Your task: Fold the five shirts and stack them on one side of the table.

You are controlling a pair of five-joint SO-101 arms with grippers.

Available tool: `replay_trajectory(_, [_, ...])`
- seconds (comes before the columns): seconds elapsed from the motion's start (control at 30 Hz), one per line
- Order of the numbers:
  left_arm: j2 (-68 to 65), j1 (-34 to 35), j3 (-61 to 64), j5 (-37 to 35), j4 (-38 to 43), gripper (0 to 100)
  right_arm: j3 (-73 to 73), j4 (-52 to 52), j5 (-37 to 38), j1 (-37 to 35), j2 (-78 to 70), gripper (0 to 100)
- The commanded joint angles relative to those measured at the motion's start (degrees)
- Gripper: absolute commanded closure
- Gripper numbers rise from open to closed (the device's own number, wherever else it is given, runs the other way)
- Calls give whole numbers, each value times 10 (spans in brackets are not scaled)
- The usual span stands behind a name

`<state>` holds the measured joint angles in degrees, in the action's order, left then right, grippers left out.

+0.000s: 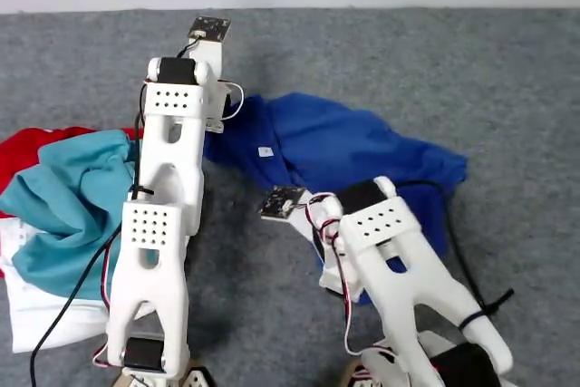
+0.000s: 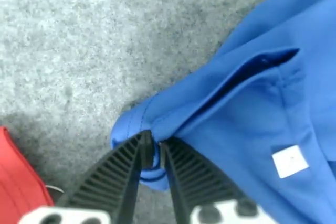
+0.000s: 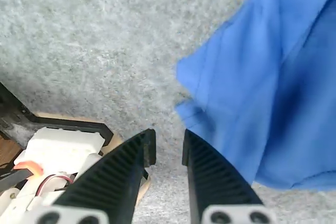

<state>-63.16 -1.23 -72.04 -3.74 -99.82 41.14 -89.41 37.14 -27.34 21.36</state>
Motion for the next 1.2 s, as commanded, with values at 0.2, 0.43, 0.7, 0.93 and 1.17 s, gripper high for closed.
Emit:
replay_trajectory(0.2, [13, 1, 44, -6, -8, 985, 60, 109, -6, 29, 1, 852])
replay_trajectory(0.43, [14, 1, 44, -6, -8, 985, 63, 153, -2, 88, 0, 851])
replay_trajectory(0.7, [13, 1, 46, -6, -8, 985, 145, 258, -2, 88, 0, 851])
replay_trajectory(0.93, [13, 1, 46, -6, -8, 985, 203, 344, -2, 91, 0, 851])
replay_trajectory(1.17, [13, 1, 46, -6, -8, 985, 225, 391, -2, 92, 0, 855])
